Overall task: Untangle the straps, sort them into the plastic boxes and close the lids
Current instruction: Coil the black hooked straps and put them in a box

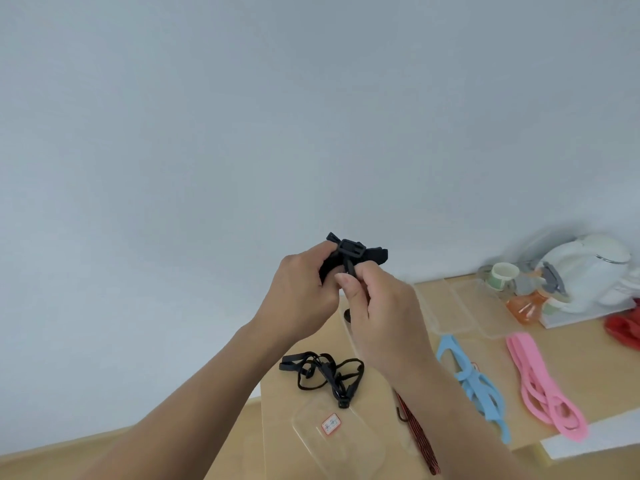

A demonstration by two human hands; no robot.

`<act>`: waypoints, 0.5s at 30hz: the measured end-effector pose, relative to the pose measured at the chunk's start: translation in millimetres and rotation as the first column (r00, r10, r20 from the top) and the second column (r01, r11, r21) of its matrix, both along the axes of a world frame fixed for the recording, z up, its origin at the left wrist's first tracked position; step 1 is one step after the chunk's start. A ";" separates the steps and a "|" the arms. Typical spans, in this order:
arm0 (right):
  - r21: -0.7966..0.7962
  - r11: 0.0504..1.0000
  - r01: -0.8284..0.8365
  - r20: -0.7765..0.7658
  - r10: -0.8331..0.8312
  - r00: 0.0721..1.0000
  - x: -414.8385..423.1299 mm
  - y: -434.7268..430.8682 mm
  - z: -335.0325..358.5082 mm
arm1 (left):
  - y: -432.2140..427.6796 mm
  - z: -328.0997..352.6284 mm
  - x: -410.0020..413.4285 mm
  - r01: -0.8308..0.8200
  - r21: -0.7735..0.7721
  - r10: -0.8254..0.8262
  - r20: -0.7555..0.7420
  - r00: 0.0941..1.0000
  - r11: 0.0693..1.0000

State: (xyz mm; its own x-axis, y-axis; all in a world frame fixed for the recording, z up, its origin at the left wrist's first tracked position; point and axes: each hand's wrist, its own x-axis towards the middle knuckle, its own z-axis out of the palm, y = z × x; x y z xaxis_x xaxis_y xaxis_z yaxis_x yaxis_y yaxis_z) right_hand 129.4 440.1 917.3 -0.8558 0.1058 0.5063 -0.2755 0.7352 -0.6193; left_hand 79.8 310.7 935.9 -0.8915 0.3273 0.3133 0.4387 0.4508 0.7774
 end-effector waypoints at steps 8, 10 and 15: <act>0.131 0.988 -0.079 -0.177 0.101 0.979 -10.0 6.2 -2.7 | -8.6 10.9 -5.5 0.186 -0.089 -0.181 0.056 0.982 0.979; 0.173 0.985 0.006 -0.275 0.043 0.960 -11.4 2.7 -3.2 | -12.2 13.5 -2.5 0.224 0.019 -0.225 0.083 0.971 0.974; 0.167 0.986 -0.004 -0.331 0.059 0.942 -12.5 16.0 9.2 | -20.9 28.1 5.7 0.336 0.035 -0.338 0.122 0.933 0.941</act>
